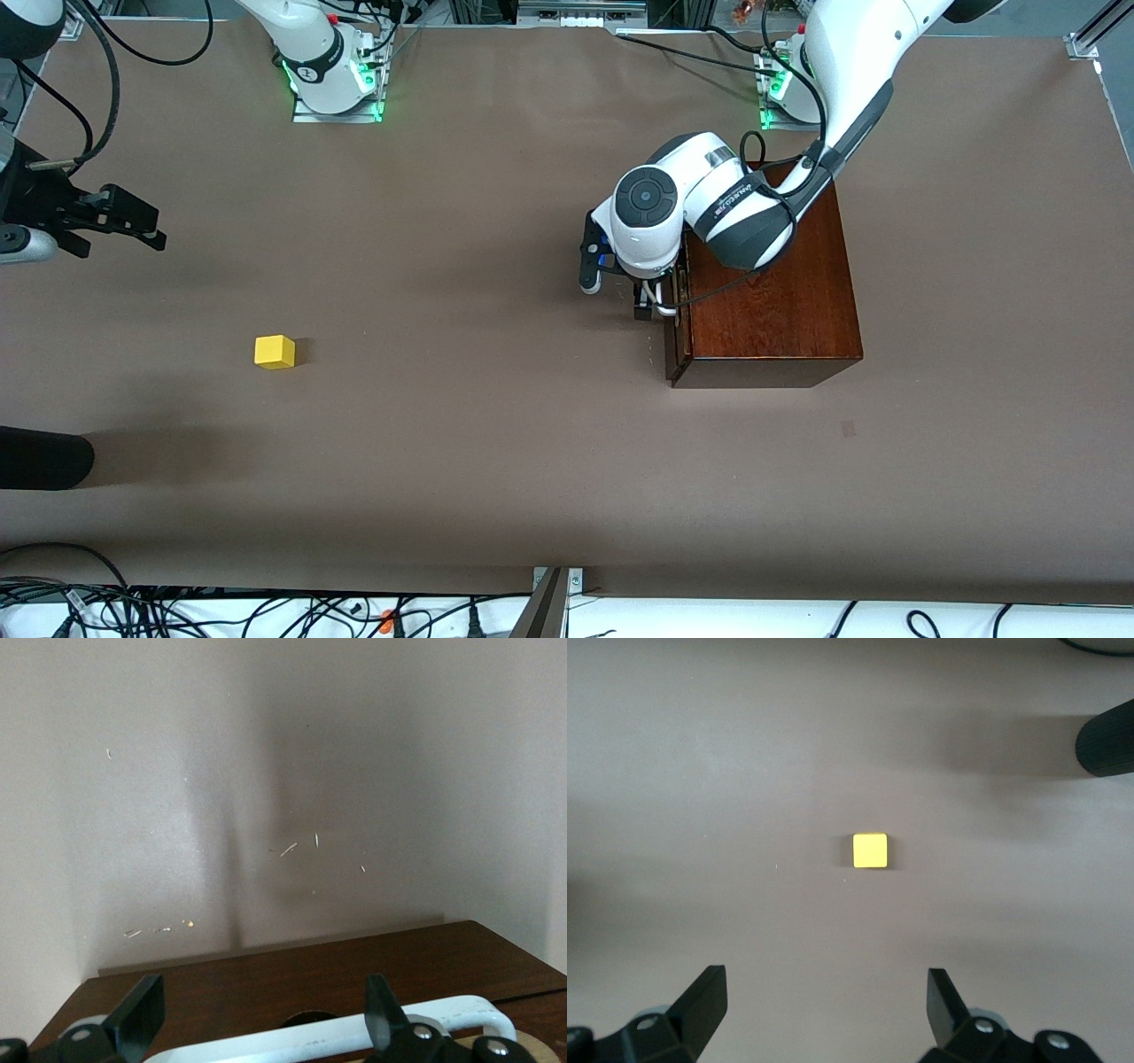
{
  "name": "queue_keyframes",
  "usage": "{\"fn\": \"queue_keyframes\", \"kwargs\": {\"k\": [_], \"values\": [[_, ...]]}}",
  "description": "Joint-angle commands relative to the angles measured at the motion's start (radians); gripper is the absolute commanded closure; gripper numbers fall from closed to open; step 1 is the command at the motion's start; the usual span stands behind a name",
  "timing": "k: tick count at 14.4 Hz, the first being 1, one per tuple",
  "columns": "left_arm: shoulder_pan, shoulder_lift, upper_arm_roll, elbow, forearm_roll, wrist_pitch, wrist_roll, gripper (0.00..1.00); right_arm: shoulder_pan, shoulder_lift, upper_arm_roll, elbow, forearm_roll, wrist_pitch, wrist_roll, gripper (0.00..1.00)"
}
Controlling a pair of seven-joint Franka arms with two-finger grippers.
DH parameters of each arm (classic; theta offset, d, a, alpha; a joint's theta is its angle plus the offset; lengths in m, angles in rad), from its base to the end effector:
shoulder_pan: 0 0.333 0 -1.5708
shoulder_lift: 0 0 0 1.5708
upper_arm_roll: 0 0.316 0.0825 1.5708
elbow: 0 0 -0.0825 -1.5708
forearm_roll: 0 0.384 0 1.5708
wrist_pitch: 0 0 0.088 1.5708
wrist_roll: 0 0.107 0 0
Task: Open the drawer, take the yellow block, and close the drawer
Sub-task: 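Push the drawer shut into the box with the left gripper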
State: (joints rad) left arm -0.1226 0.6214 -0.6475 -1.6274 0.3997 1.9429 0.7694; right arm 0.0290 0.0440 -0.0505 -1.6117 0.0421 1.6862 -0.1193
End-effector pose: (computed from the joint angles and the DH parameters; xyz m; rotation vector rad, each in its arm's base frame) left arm 0.5280 -0.4011 0.3009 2.1097 -2.3027 -0.2558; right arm 0.5771 -0.0078 0.5905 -3.1003 -0.1453 -0.0516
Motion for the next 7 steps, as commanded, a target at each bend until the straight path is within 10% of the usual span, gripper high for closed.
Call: {"fn": "queue_keyframes", "kwargs": {"k": [1, 7], "values": [[0.012, -0.035, 0.002, -0.019, 0.028, -0.025, 0.016, 0.0, 0.008, 0.02, -0.012, 0.038, -0.005, -0.049, -0.026, 0.0], [0.05, -0.103, -0.055, -0.003, -0.141, -0.027, -0.024, 0.0, 0.011, 0.04, -0.005, 0.053, -0.004, -0.153, -0.037, 0.0]]}}
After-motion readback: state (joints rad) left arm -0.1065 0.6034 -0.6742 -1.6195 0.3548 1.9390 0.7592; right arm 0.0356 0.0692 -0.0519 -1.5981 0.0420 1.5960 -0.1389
